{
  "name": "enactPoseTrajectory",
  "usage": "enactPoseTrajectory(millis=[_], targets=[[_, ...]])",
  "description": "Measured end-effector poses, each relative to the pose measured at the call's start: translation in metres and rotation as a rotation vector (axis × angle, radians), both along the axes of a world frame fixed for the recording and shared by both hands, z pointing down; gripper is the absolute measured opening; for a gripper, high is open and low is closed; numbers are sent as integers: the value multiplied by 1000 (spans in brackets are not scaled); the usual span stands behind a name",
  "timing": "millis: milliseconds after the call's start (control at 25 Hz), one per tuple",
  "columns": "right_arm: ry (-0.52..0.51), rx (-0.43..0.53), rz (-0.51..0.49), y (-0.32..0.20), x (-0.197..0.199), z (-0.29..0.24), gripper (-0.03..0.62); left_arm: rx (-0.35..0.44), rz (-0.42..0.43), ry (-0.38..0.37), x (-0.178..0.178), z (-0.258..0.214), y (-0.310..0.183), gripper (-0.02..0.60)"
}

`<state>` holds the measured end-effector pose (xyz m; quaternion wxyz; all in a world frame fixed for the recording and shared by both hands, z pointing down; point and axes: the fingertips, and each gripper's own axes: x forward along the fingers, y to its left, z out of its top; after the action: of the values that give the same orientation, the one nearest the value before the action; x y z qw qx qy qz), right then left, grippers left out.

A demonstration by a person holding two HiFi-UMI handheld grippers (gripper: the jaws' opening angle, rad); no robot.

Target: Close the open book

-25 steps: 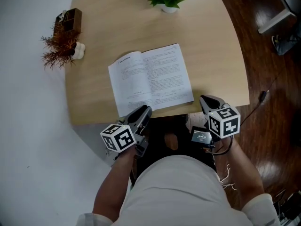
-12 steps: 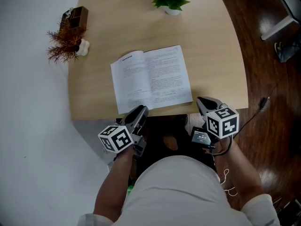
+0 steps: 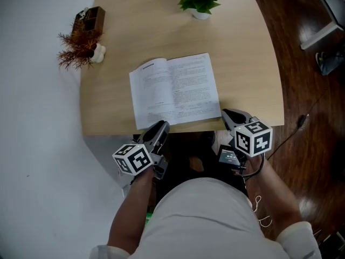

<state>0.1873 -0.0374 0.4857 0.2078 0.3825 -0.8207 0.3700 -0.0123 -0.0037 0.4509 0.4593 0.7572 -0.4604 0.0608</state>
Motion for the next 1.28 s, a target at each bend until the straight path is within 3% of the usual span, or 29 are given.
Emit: enactPoseTrajectory(millis=[760,1280], targets=[[91,34,-23,29,-30,-22,0,34,114,51,-9,-19,18,67],[137,129,-26,68,-63,-59,0,101,193,77,-27,-47,54,67]])
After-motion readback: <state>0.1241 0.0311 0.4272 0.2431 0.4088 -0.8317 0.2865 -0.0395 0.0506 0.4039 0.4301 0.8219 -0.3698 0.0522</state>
